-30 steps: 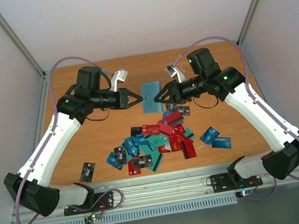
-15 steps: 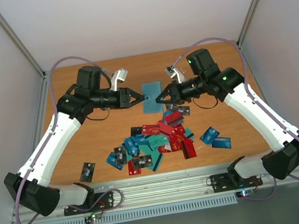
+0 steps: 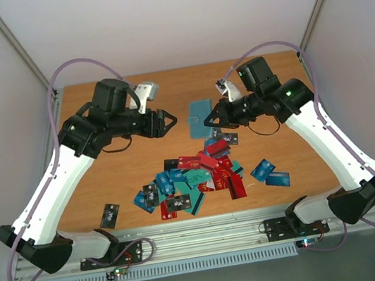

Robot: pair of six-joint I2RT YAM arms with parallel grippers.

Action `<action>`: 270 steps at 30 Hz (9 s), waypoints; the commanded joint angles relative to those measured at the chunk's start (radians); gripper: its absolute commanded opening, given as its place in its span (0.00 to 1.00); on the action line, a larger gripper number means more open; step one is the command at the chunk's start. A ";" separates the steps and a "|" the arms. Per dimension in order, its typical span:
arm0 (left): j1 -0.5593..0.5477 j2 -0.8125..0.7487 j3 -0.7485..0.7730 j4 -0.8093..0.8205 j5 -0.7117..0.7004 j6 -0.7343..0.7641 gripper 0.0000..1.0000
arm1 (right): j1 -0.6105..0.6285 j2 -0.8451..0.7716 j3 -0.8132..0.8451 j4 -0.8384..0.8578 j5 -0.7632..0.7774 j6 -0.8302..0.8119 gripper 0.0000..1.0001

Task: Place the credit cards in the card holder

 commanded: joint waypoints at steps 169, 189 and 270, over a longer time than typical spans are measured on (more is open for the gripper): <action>0.018 -0.158 -0.216 0.296 -0.192 -0.286 0.00 | -0.034 0.019 -0.072 0.100 -0.059 0.084 0.98; 0.198 0.442 -0.168 0.864 0.065 -0.601 0.00 | -0.083 0.252 -0.145 0.069 0.118 0.162 0.88; 0.418 0.570 -0.463 0.673 0.363 -0.573 0.00 | -0.048 0.857 0.393 0.051 -0.071 -0.074 0.56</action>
